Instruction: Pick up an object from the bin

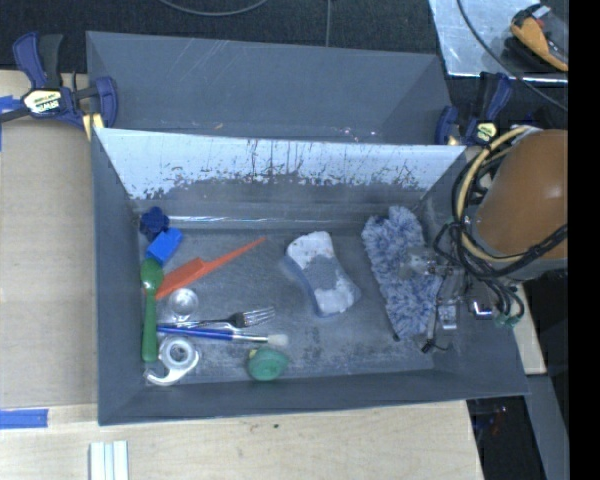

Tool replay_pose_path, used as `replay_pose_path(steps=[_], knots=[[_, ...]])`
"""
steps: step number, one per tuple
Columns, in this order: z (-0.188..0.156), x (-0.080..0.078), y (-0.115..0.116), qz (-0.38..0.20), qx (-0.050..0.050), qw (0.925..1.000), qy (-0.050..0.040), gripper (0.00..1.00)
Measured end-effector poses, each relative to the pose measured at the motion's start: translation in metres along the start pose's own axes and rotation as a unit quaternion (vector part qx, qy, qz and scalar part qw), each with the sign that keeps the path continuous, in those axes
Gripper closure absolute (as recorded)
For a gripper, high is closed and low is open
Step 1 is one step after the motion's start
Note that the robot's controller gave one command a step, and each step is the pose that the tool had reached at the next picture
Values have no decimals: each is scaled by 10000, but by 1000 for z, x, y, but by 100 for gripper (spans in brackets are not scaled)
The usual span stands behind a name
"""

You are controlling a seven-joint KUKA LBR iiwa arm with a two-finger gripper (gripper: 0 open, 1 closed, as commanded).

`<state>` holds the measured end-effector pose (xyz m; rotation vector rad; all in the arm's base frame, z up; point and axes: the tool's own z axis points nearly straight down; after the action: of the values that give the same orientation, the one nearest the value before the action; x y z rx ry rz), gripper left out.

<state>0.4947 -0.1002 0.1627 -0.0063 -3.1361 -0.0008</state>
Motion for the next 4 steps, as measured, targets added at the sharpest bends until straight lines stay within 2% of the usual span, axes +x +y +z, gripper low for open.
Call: replay_pose_path(steps=[1, 2, 3, 4], knots=[[-5, -2, 1, -23, 6, 10000, -43, 0], [94, -53, -41, -1253, 10, 9921, -51, 0], [91, -46, -23, 1985, -57, 9801, -67, 0], [91, -27, -23, -1969, 25, 9804, -73, 0]])
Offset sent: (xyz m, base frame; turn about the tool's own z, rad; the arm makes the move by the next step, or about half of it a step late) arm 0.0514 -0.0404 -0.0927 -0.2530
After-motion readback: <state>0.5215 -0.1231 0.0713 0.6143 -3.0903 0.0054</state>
